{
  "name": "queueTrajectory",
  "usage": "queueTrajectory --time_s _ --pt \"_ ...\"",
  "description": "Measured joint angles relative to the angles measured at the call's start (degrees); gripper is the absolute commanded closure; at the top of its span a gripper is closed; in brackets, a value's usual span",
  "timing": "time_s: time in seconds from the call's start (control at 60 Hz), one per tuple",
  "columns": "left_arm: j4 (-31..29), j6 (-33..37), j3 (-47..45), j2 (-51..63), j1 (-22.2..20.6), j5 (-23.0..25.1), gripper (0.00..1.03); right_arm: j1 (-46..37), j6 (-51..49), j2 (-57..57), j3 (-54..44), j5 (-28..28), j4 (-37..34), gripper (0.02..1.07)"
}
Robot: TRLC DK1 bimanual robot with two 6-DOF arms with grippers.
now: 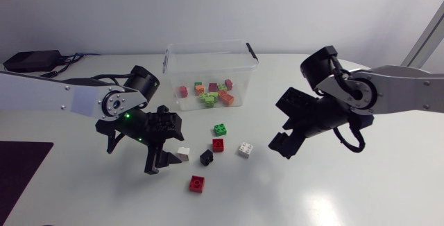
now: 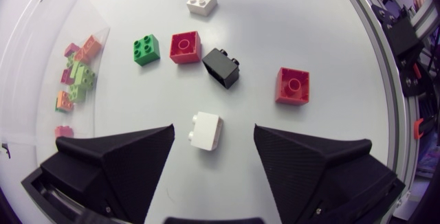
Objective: Place the duplo bricks in the container
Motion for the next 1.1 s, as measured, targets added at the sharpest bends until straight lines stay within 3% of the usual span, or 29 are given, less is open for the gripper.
queueTrajectory --time_s 0.15,0.4,0.483,0.633,0.867,0.967,1.1 --pt "0.1 2.9 1.2 3.7 0.0 0.2 0.45 2.1 -0.1 3.1 0.9 0.0 0.2 0.12" --pt "0.1 5.2 4.0 8.3 0.0 0.2 0.49 4.9 -0.1 6.8 2.7 1.3 1.1 0.14" --pt "-0.8 5.3 5.1 9.7 0.0 0.1 0.60 5.8 -0.1 8.4 3.2 1.6 1.3 0.16" --pt "-8.4 5.3 9.6 12.7 -0.1 0.0 0.76 7.1 -0.1 10.9 3.8 1.8 2.3 0.16" --pt "-15.5 5.2 11.8 12.3 -0.1 0.0 0.79 9.4 -0.1 17.2 7.1 4.6 4.2 0.16" --pt "-16.7 5.1 11.8 9.9 -0.1 0.0 0.79 9.9 -0.1 19.3 8.0 5.4 5.0 0.29" --pt "-17.9 4.9 11.9 5.6 0.0 0.2 0.79 10.3 -0.1 21.2 9.2 5.6 5.2 0.30"
